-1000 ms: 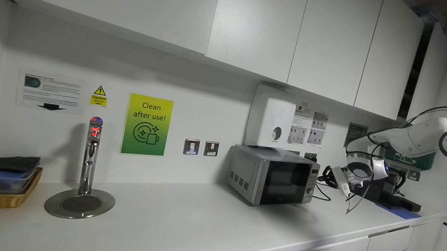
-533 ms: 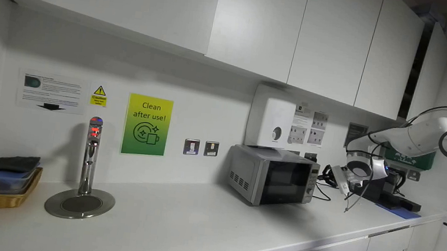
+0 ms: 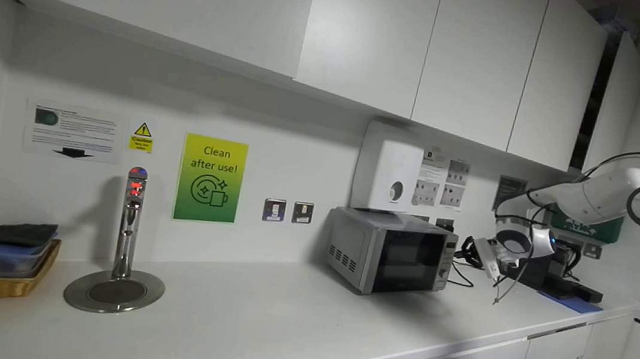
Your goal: Press a button on the microwave
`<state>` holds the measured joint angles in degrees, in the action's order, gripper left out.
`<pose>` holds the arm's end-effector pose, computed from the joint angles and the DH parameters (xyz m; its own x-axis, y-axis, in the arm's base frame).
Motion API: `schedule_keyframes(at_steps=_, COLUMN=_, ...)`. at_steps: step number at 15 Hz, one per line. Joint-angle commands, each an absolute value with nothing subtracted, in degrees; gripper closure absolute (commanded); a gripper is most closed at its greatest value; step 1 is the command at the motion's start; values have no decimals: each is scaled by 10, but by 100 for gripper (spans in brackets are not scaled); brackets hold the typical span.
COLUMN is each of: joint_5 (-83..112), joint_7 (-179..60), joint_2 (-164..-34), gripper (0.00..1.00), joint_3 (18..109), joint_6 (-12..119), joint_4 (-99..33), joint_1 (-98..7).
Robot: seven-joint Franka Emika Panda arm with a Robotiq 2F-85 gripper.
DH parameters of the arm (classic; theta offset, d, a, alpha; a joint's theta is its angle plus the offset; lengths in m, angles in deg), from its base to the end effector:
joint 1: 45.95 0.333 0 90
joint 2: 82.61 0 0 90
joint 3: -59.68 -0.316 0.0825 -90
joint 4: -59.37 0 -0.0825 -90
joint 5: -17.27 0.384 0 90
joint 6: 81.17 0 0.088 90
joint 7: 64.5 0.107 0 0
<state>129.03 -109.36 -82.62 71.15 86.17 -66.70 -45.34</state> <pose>0.5075 -0.1564 0.3980 0.1836 -0.9555 0.2308 -0.4765 -0.2919 -0.8293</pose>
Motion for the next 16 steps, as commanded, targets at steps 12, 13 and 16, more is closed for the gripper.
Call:
schedule_keyframes(at_steps=12, joint_5=1332, joint_7=-1129, joint_2=-863, gripper=100, joint_3=716, joint_6=867, joint_4=-625, joint_1=-455)
schedule_keyframes(at_steps=13, joint_5=1332, joint_7=-1130, joint_2=-864, gripper=100, joint_3=716, joint_6=867, joint_4=-625, joint_1=-455)
schedule_keyframes(at_steps=16, joint_5=1334, joint_7=-1137, joint_2=-866, gripper=100, joint_3=716, joint_6=867, joint_4=-625, joint_1=-455)
